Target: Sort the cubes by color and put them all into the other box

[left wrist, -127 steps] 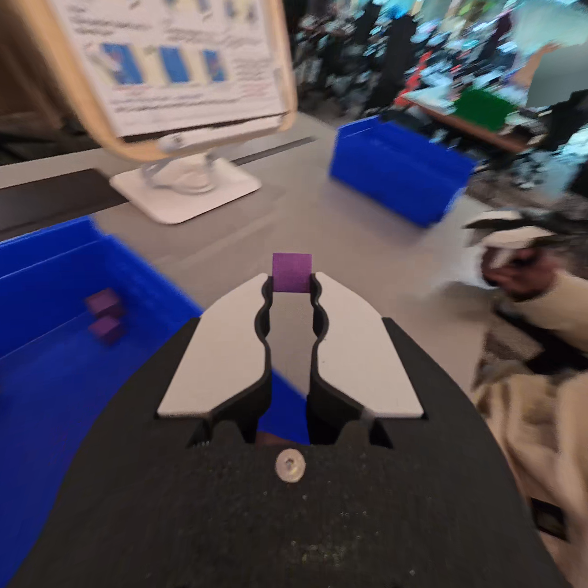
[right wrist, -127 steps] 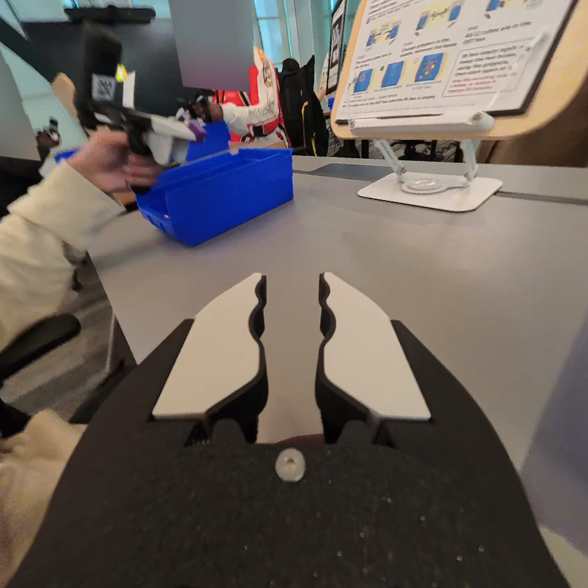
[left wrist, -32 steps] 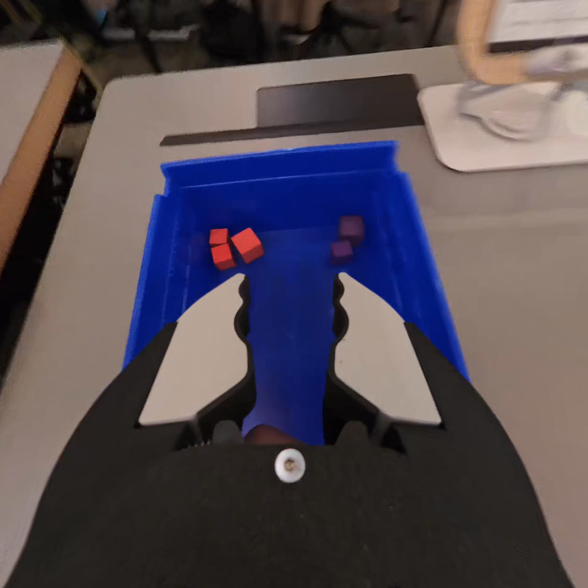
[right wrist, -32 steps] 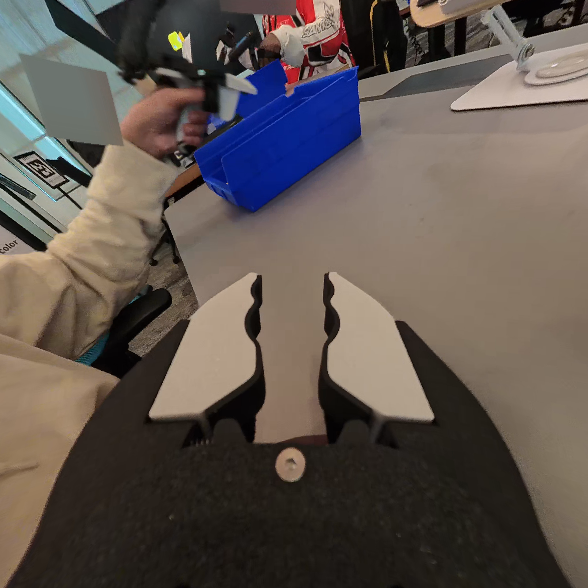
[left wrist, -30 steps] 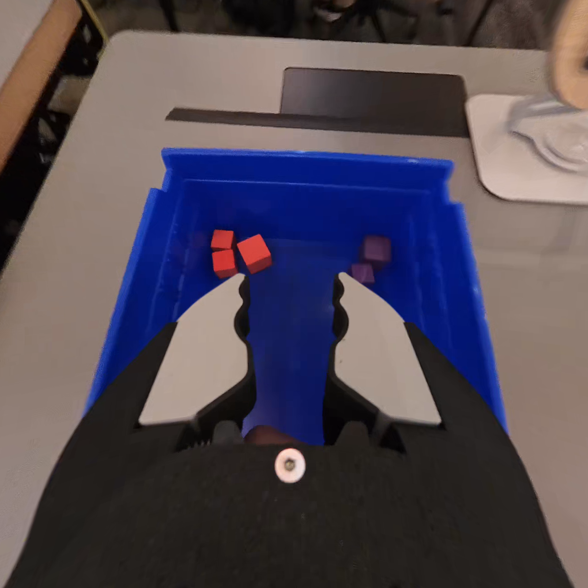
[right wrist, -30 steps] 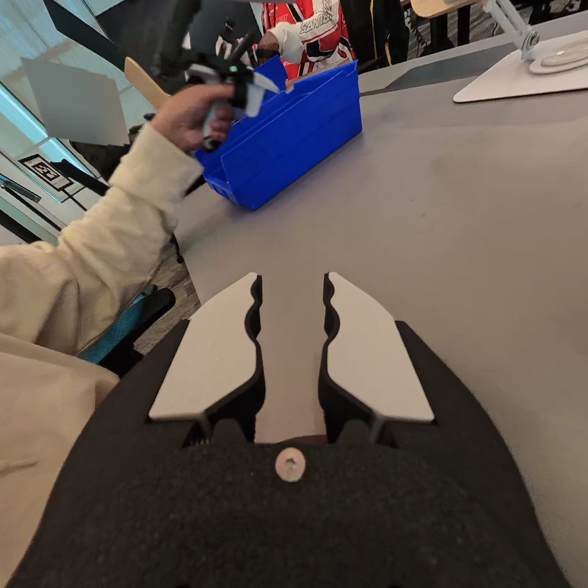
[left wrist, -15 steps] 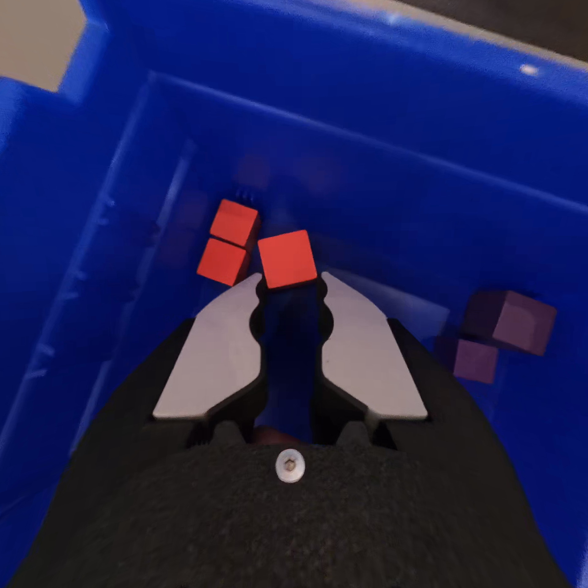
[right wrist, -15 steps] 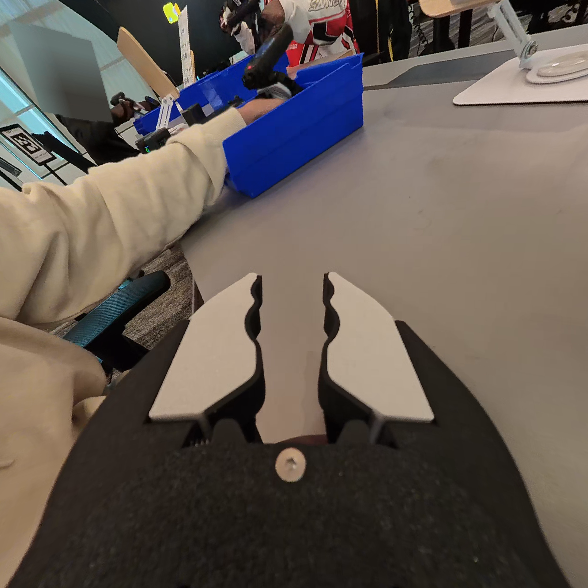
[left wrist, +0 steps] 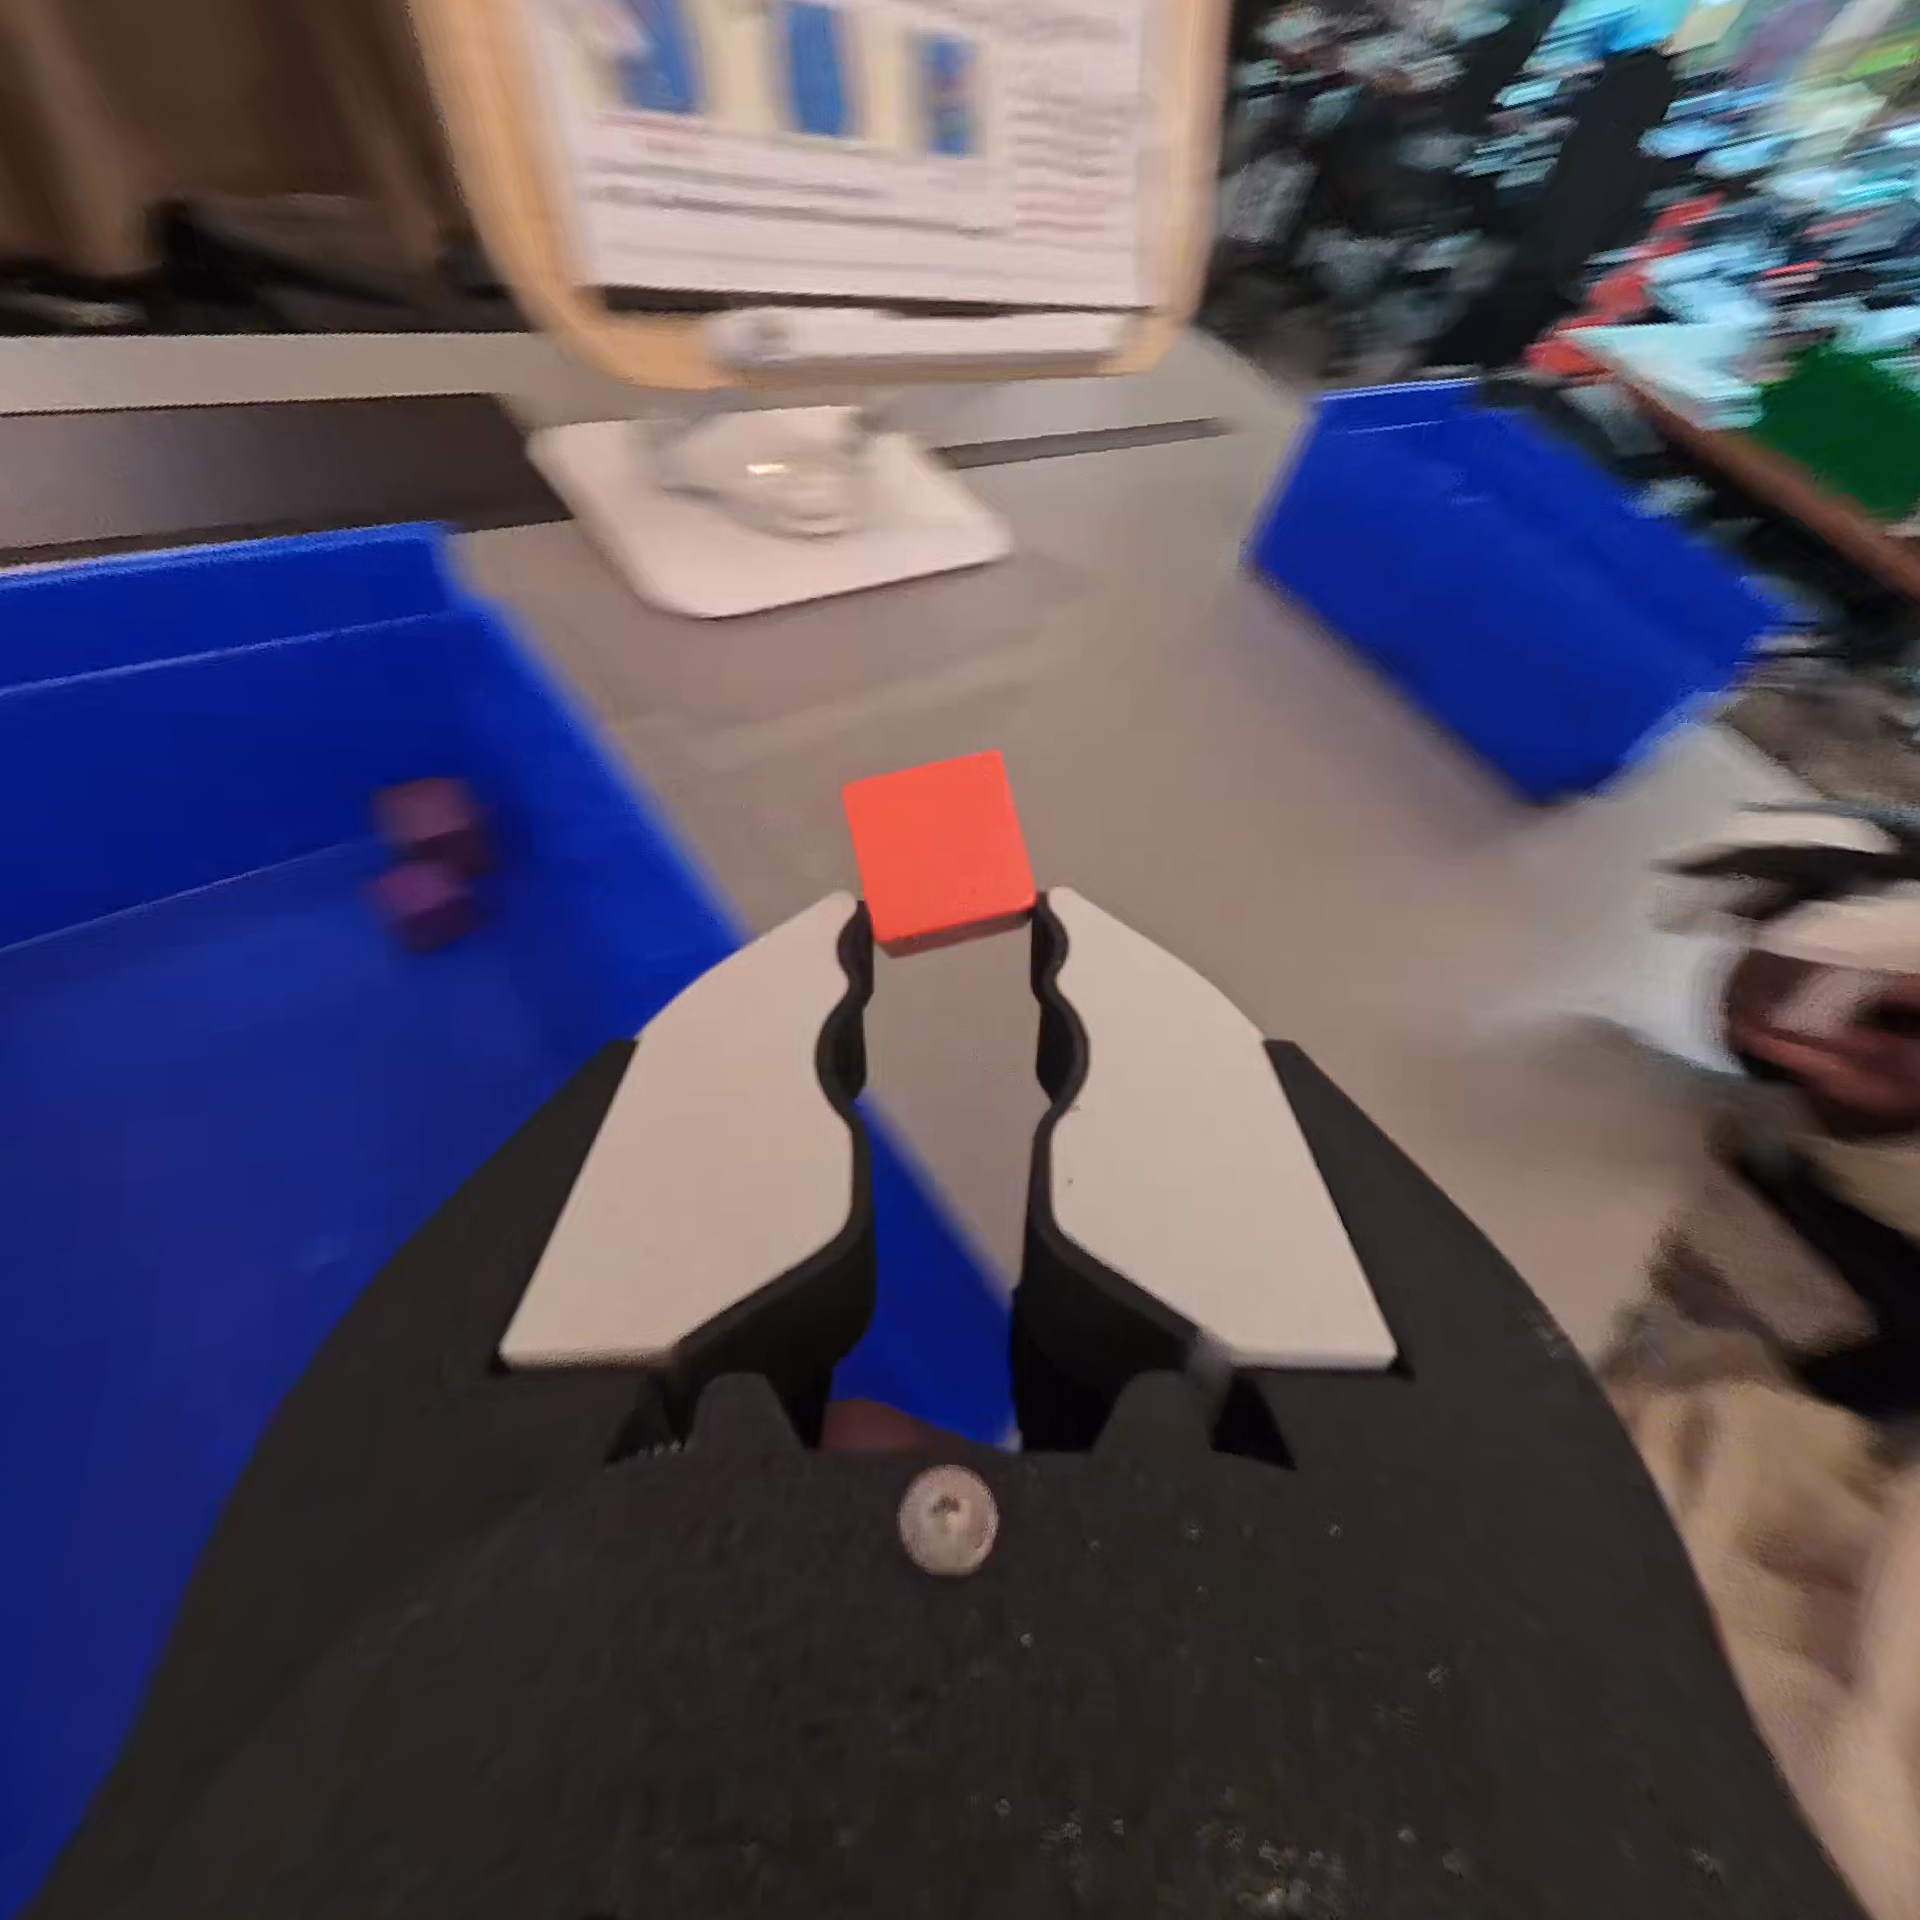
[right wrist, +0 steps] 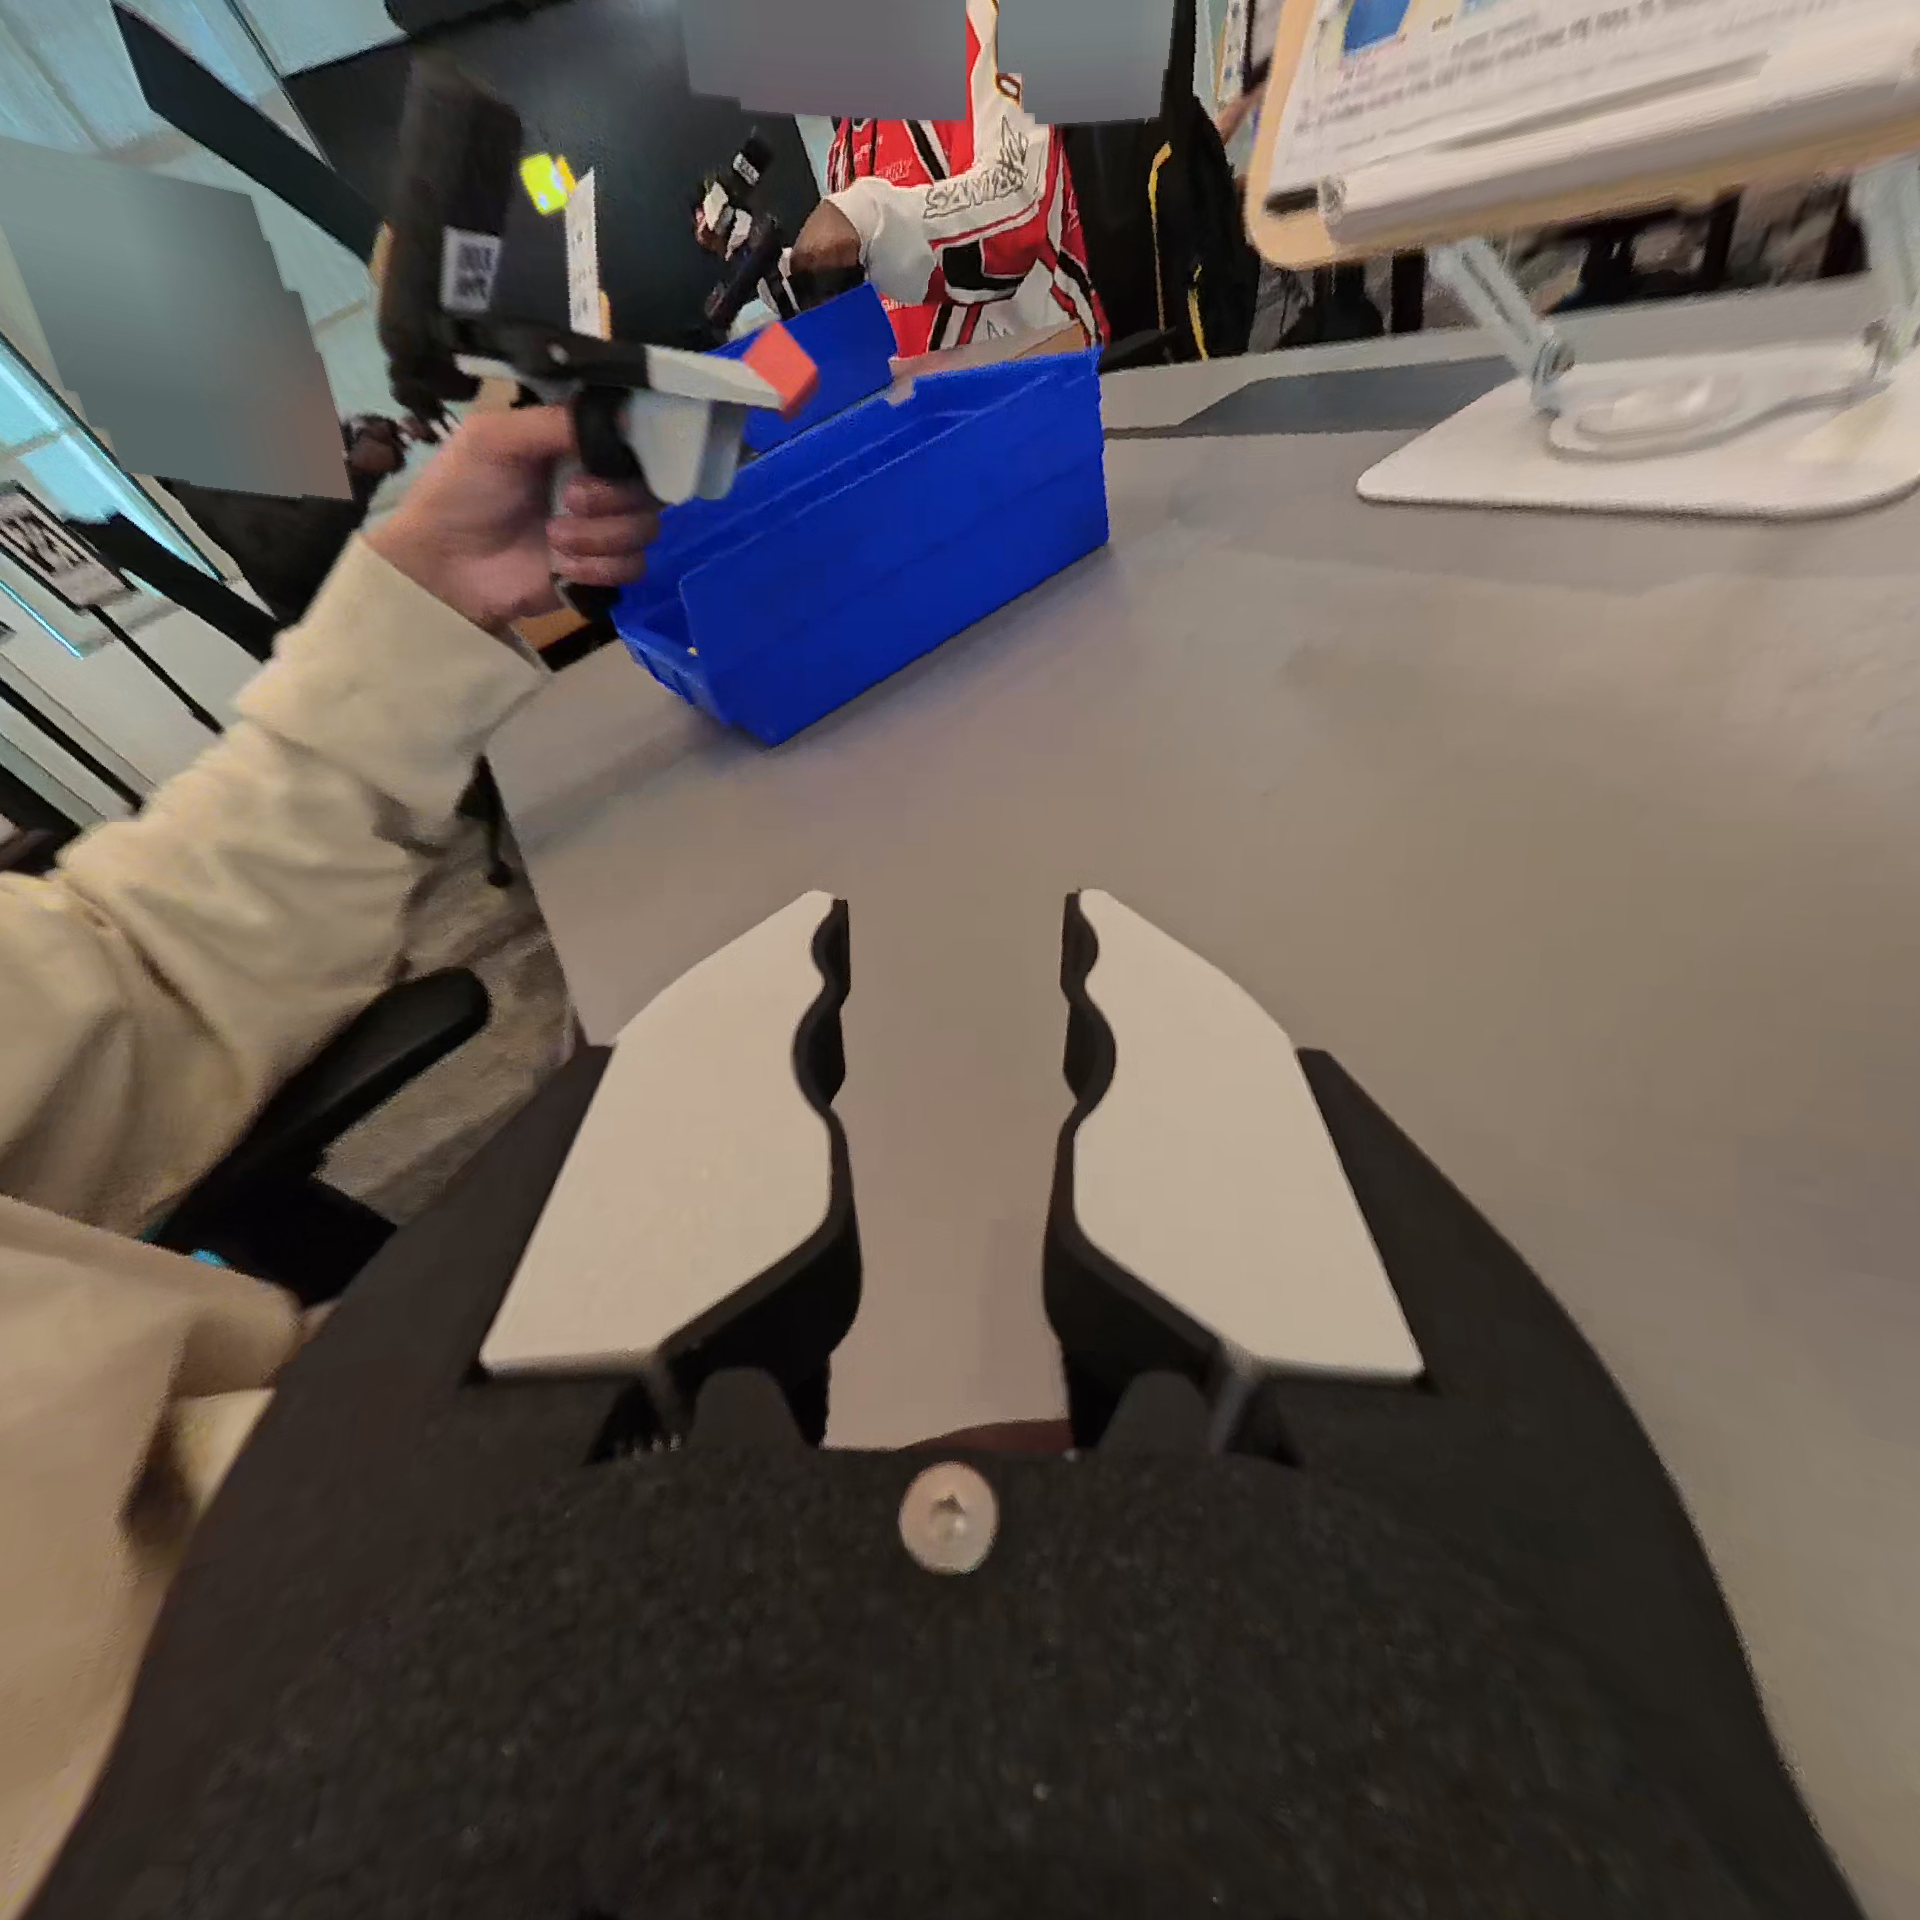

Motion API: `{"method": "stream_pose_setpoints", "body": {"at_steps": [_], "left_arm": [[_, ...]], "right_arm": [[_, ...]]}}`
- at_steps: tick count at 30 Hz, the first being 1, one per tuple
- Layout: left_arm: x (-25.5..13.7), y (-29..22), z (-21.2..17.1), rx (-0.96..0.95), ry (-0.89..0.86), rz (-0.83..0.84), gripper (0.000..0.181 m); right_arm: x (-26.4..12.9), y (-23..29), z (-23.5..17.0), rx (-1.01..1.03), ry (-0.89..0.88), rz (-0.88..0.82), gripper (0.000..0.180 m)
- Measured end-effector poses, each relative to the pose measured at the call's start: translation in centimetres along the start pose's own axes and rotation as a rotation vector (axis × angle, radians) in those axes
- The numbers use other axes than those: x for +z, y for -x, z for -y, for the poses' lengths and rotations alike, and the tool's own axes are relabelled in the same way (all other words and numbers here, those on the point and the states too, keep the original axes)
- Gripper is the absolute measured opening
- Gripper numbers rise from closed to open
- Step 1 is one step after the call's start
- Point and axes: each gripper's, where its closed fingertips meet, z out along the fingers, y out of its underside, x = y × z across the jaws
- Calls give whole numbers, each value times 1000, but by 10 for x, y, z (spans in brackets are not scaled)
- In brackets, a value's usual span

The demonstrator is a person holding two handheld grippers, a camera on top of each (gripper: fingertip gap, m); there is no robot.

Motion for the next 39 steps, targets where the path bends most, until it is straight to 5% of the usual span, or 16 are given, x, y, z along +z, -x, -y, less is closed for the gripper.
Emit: {"method": "stream_pose_setpoints", "body": {"at_steps": [4,11,21,24,26,32,36,39], "left_arm": [[2,-100,5,-42,-24,-386,29],[21,-224,-1,-250,-12,-943,28],[48,-278,-44,-417,179,-1121,28],[45,-275,-47,-416,159,-1112,32],[43,-260,-52,-342,122,-1019,52],[51,-186,-73,-25,5,-452,52],[54,-174,-86,86,7,-312,47],[60,-178,-92,133,34,-300,47]], "right_arm": [[24,10,24,-282,-62,-60,51],[61,48,56,-620,-217,-123,44],[65,66,60,-672,-276,-119,29],[56,65,60,-694,-284,-145,29],[46,60,57,-680,-285,-159,29],[-11,8,60,-608,-259,-348,29],[-79,-72,111,-478,-284,-581,29],[-98,-169,112,-289,8,-683,29]]}}
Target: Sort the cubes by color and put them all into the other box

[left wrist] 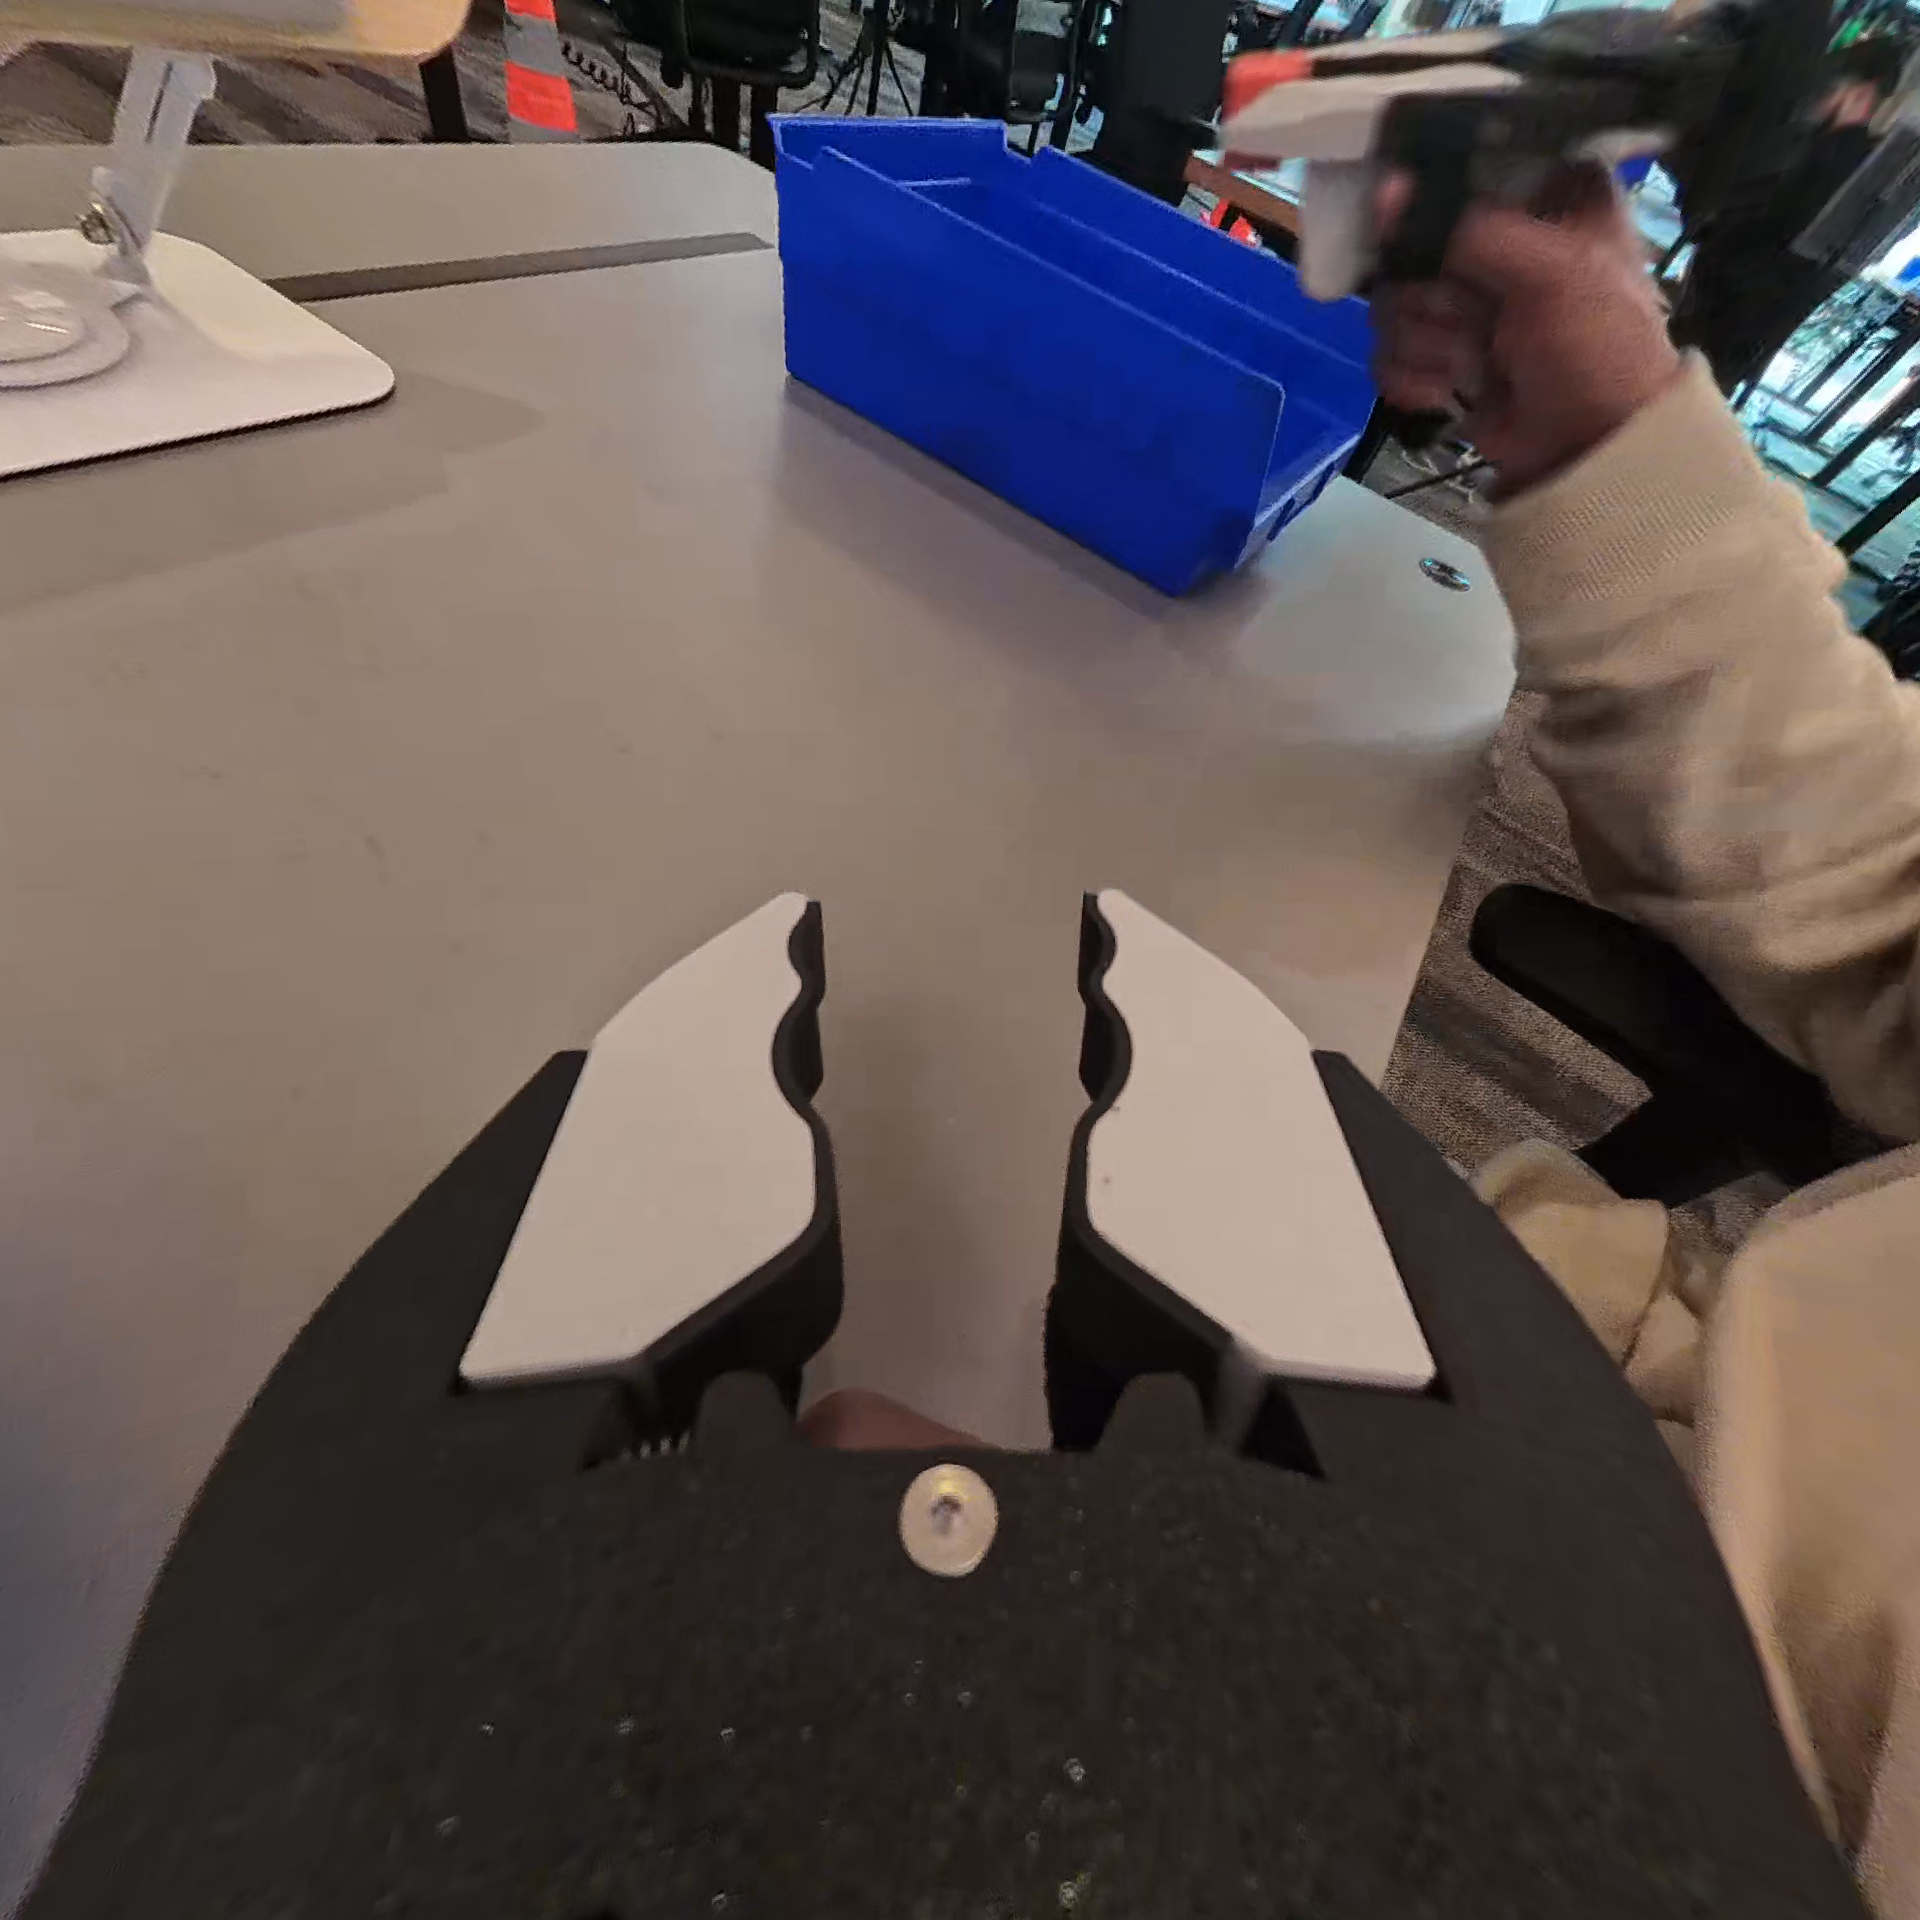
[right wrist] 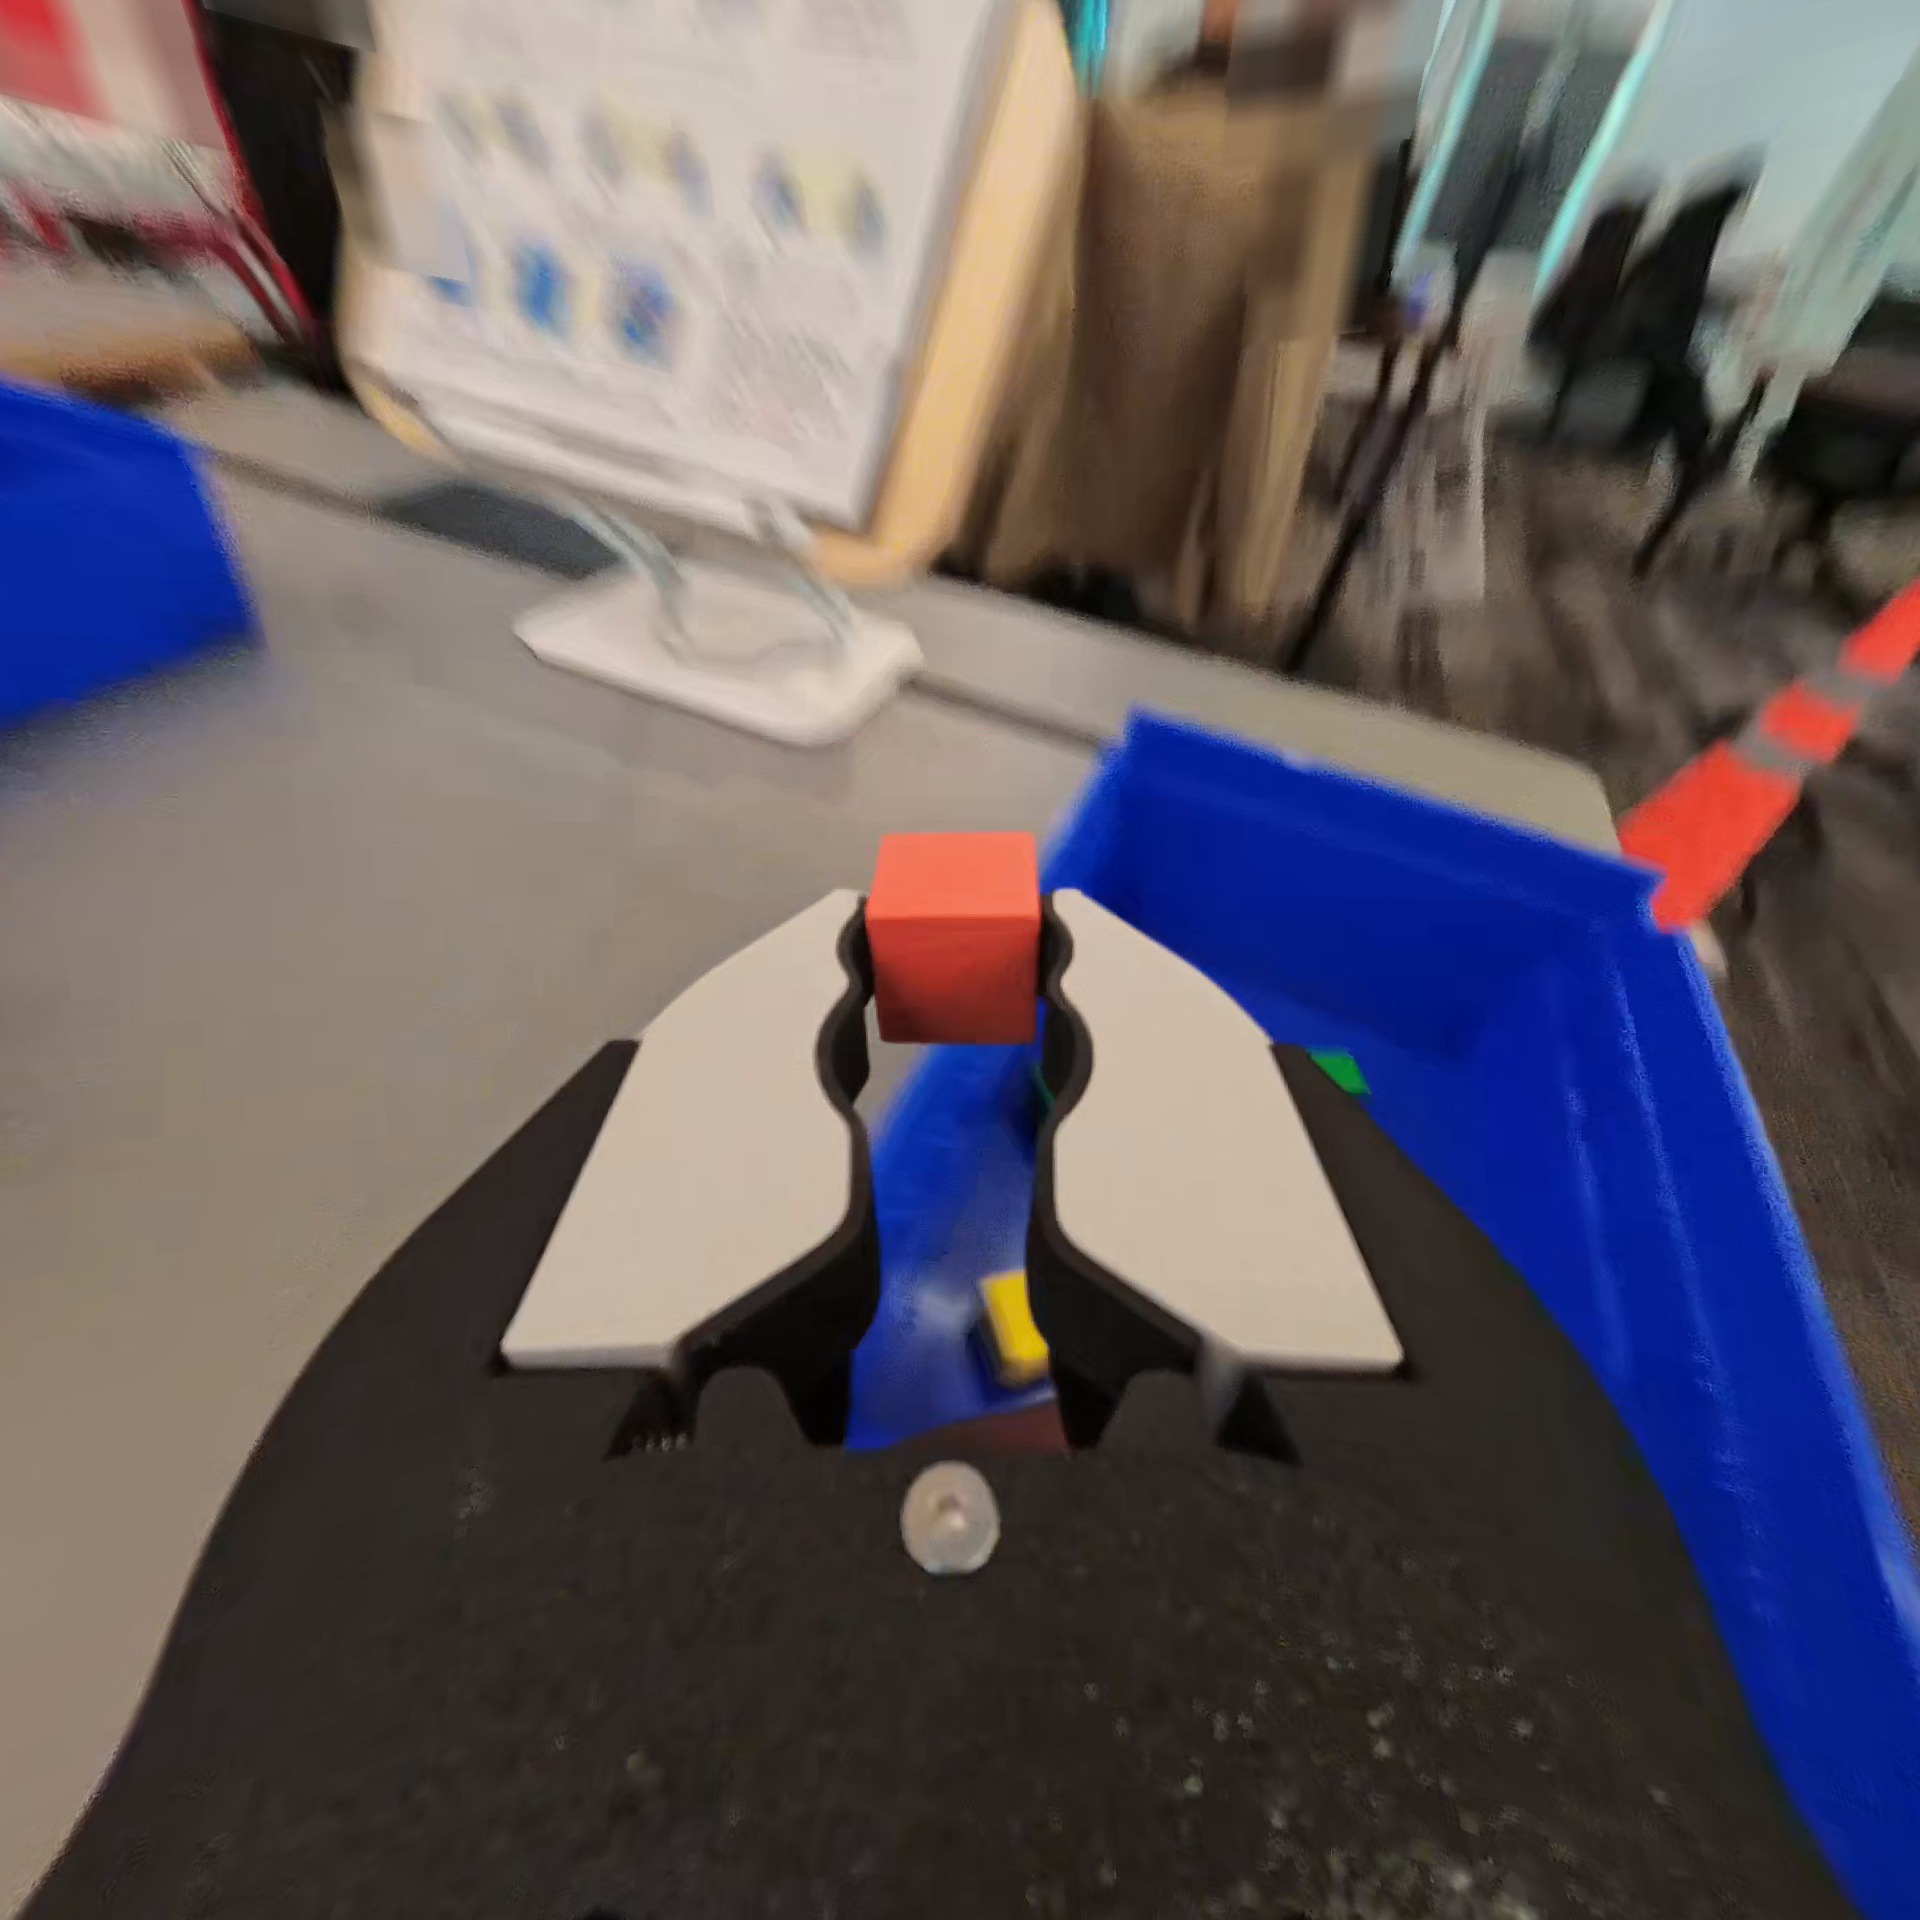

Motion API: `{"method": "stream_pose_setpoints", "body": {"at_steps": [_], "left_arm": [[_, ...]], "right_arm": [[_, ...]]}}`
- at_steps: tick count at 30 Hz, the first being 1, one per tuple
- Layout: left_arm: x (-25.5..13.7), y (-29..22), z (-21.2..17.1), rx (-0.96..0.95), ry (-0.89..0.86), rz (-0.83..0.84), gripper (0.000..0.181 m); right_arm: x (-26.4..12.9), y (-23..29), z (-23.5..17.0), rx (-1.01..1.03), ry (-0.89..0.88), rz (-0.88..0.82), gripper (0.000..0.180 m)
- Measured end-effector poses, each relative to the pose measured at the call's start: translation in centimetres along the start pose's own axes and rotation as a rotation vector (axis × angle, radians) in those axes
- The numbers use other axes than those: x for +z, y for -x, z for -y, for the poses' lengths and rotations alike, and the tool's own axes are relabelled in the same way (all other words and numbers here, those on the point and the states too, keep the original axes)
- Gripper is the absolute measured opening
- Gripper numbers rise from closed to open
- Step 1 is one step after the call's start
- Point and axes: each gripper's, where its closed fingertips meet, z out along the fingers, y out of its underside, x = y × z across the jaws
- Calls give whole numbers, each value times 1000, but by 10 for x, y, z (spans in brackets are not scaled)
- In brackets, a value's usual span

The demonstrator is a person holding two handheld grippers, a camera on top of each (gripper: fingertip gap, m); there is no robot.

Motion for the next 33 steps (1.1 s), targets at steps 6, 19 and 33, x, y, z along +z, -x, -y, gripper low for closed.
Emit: {"method": "stream_pose_setpoints", "body": {"at_steps": [6,19,33], "left_arm": [[4,-6,-4,-8,25,-25,46],[-15,2,-7,-21,20,20,47],[-7,18,-8,-35,71,156,46]], "right_arm": [[113,-93,-103,54,679,56,30],[69,-69,-45,8,563,11,43],[-38,216,-44,172,-199,450,35]]}}
